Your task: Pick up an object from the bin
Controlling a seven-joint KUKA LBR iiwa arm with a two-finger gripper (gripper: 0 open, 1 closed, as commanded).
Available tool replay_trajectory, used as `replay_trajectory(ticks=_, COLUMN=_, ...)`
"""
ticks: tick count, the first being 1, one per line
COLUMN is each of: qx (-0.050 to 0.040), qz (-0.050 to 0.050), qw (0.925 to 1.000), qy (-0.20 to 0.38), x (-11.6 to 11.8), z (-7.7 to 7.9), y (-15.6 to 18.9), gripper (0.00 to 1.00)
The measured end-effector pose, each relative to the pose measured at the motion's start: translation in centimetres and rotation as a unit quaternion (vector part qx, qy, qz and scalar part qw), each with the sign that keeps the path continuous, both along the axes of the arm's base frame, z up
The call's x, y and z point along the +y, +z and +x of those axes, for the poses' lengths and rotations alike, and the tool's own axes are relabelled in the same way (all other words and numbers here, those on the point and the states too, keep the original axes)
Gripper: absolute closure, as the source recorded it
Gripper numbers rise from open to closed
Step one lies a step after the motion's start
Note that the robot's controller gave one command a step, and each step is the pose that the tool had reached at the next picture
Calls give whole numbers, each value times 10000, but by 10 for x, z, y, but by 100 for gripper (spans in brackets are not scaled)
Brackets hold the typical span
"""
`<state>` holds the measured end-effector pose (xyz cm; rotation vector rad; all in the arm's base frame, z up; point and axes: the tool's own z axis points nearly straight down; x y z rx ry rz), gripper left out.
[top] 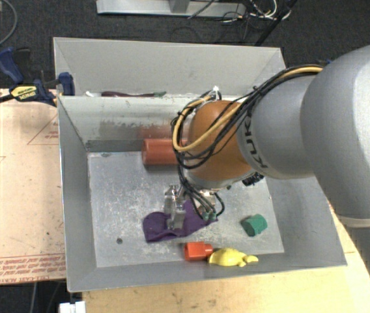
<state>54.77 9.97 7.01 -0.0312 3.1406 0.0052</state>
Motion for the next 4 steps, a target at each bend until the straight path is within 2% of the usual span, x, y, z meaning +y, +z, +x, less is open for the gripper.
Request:
replay_trajectory(ticks=1, qx=51, qz=-10, qw=10000, qy=45, x=-1, z=-6, y=31, gripper=100)
replay_trajectory(ticks=2, qx=12, qz=-1, qw=10000, qy=66, x=-6, z=1, y=94, gripper=100)
replay_trajectory(ticks=3, qx=13, qz=-5, qw=9999, qy=130, x=-7, z=-2, y=116, gripper=100)
replay_trajectory(ticks=4, qx=-62, qz=12, qw=9999, qy=108, x=-8, z=6, y=124, gripper=100)
